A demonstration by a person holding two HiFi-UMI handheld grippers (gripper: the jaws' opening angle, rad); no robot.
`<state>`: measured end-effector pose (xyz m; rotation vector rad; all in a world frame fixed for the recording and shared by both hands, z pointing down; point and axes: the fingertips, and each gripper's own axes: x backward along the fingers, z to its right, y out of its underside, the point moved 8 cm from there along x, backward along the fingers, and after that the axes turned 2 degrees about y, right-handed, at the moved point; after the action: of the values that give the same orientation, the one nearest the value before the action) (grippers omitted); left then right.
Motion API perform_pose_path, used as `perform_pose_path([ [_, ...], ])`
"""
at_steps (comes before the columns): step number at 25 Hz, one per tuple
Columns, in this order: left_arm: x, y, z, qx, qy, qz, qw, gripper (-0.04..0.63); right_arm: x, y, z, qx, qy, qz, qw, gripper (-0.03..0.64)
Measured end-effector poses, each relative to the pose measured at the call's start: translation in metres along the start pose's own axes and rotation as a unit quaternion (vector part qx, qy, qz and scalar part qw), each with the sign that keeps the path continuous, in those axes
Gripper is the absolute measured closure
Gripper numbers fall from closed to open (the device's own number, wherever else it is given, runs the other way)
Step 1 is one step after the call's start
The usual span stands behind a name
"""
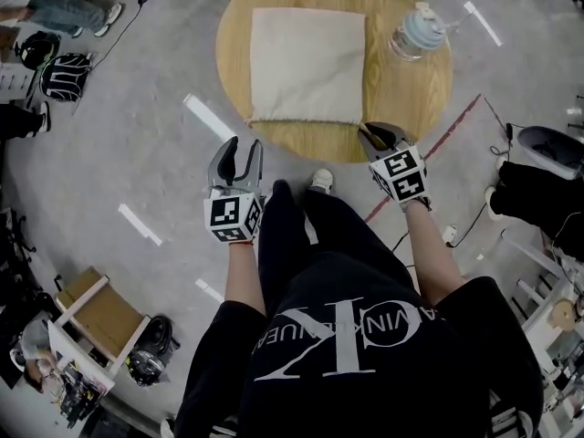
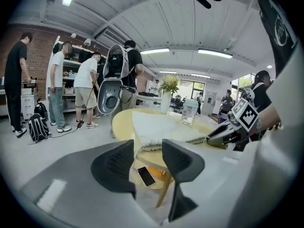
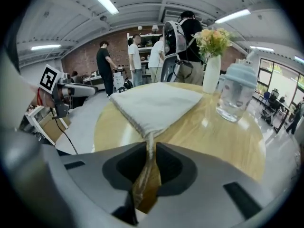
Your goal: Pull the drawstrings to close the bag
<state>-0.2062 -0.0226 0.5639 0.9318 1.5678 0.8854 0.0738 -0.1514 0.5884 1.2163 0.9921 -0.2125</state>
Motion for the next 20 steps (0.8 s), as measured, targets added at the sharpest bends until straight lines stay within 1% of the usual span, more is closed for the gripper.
perform_pose_path([
  [3,-0.011,0.006,-0.006,-0.006,0.009,-0.02,0.9997,0.412,0.0,-0.001,0.004,-0.017,-0.001,-0.006,1.0,0.547],
  [5,-0.018,0.008,-0.011,-0.016,0.017,-0.034,0.9991,0.408,0.001,-0.001,0.005,-0.027,0.002,-0.008,1.0,0.581],
  [8,-0.028,0.008,-0.022,-0.043,0.03,-0.065,0.9965,0.408,0.001,-0.002,0.003,-0.035,0.007,-0.014,0.999,0.588],
  [11,-0.043,0.007,-0.032,-0.076,0.054,-0.097,0.9909,0.408,0.001,-0.003,0.003,-0.046,0.016,-0.018,0.999,0.589],
  [14,-0.056,0.005,-0.038,-0.113,0.09,-0.121,0.9821,0.408,0.001,-0.003,0.002,-0.059,0.024,-0.021,0.998,0.589],
  [17,-0.064,0.002,-0.04,-0.142,0.139,-0.141,0.9699,0.41,0.001,-0.004,0.001,-0.072,0.032,-0.027,0.997,0.589],
  [20,-0.069,0.005,-0.041,-0.164,0.175,-0.167,0.9563,0.41,0.001,-0.005,0.0,-0.082,0.041,-0.032,0.995,0.589],
])
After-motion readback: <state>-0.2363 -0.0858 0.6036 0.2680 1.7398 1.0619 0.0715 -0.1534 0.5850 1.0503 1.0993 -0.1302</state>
